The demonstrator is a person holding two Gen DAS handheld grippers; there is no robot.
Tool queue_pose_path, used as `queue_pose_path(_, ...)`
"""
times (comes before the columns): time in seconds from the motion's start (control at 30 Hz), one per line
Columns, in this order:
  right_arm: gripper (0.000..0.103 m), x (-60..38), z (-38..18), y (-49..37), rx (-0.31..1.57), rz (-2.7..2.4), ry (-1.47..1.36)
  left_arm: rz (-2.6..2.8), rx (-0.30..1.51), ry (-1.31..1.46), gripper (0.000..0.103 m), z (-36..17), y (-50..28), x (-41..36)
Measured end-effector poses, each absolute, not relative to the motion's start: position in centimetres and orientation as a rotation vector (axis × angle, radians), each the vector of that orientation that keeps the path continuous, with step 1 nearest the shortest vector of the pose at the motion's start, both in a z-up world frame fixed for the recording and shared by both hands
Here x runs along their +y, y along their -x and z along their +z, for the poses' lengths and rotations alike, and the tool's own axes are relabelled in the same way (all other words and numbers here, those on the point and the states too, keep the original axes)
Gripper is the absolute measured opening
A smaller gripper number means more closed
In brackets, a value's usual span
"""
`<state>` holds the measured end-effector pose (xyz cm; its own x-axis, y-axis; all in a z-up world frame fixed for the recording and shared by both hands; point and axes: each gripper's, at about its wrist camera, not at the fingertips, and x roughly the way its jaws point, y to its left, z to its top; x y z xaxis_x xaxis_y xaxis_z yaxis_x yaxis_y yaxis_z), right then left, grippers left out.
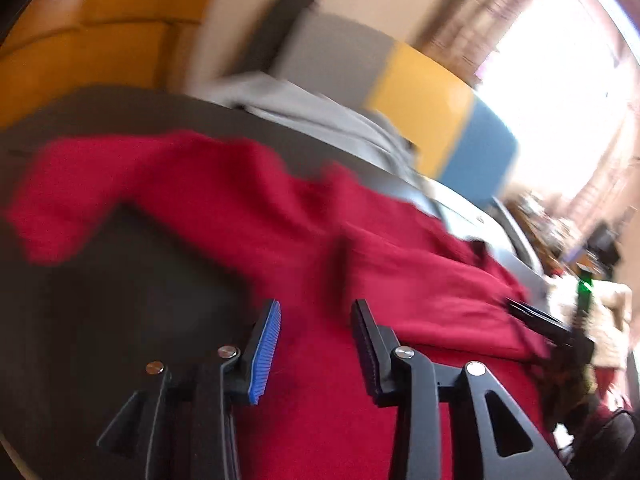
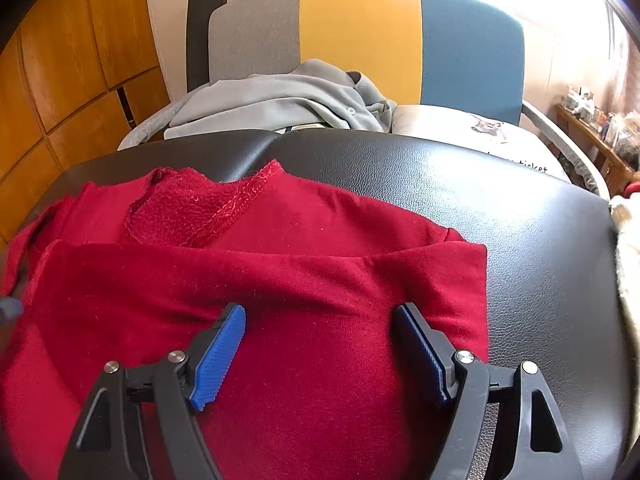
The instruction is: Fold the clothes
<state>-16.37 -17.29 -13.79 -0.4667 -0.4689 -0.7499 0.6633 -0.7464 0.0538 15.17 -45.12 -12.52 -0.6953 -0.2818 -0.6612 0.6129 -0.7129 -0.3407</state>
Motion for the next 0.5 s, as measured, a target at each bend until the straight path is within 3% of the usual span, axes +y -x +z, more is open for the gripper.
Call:
queue_pose_path(0.2, 0.079, -17.2, -13.9, 16.2, 0.318, -2.214, -1.024, -2.159, 0.609, -0.811, 0.047, -11.7, -23.4, -51.3)
queue_pose_path(0.5, 0.080, -17.3, -13.8, 16.1, 0.342, -2.223, -1.018, -2.133, 0.362, -1.007, 0.051, -13.2, -20.5, -52.6)
